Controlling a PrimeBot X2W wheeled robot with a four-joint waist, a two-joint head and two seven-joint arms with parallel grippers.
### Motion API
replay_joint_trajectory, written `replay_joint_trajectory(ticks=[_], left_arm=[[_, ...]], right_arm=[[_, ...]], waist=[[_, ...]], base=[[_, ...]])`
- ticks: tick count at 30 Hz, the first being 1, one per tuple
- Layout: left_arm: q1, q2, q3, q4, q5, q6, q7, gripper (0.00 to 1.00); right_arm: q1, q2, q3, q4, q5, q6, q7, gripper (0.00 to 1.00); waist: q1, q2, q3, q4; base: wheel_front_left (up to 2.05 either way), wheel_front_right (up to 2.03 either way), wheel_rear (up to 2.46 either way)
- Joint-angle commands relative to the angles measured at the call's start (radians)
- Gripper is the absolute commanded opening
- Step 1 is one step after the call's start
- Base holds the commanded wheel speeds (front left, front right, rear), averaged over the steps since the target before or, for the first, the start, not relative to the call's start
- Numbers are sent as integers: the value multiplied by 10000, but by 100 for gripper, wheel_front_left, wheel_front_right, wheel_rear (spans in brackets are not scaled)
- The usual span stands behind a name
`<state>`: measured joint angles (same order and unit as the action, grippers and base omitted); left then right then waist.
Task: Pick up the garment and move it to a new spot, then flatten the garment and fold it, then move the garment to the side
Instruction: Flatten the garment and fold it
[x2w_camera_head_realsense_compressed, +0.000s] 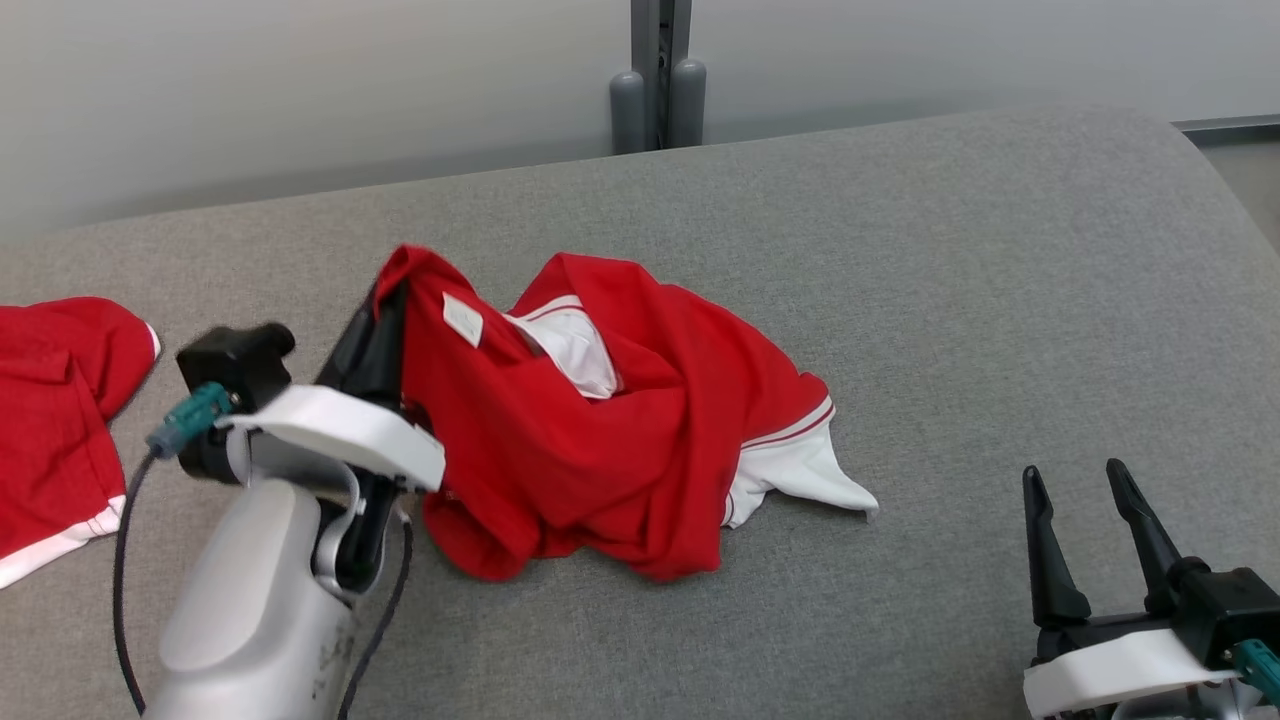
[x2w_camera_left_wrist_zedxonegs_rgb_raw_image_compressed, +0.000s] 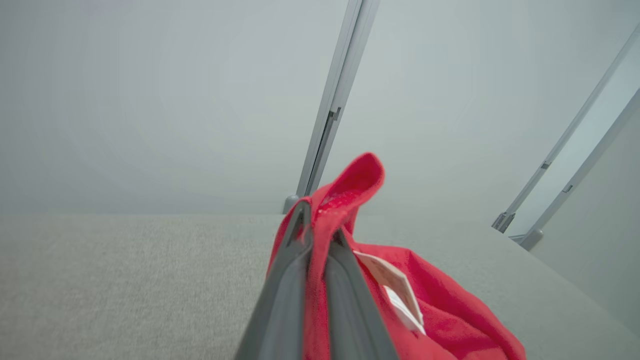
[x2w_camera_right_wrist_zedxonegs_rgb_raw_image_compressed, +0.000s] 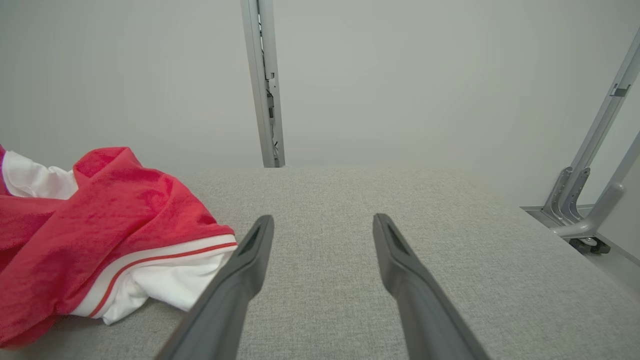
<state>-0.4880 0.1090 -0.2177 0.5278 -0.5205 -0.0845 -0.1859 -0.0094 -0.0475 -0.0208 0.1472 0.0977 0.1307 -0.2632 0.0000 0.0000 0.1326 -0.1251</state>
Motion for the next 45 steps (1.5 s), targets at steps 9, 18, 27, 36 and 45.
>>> replay_joint_trajectory(ticks=[9, 18, 27, 36, 45], left_arm=[[-1615, 117, 405, -1009, 295, -128, -724, 0], [831, 376, -475, -2272, -149, -434, -565, 0], [5023, 507, -2539, -2017, -1669, -458, -425, 0], [5503, 303, -2788, 462, -2815, -462, -759, 16], [6515, 1039, -2238, -909, -5989, -456, -270, 100]], right_arm=[[131, -57, -120, 91, 54, 1, -25, 100], [500, -49, -257, 47, -55, 1, -23, 100], [819, -57, -401, 91, -182, 1, -25, 100], [699, -55, -165, 279, -218, 1, -25, 100], [807, -52, -115, 392, -66, 1, -23, 100]], waist=[[0, 0, -342, 89], [0, 0, -740, 375], [0, 0, -820, 1358], [0, 0, -952, 2019], [0, 0, -886, 1658]], base=[[0, 0, 0], [0, 0, 0], [0, 0, 0], [0, 0, 0], [0, 0, 0]])
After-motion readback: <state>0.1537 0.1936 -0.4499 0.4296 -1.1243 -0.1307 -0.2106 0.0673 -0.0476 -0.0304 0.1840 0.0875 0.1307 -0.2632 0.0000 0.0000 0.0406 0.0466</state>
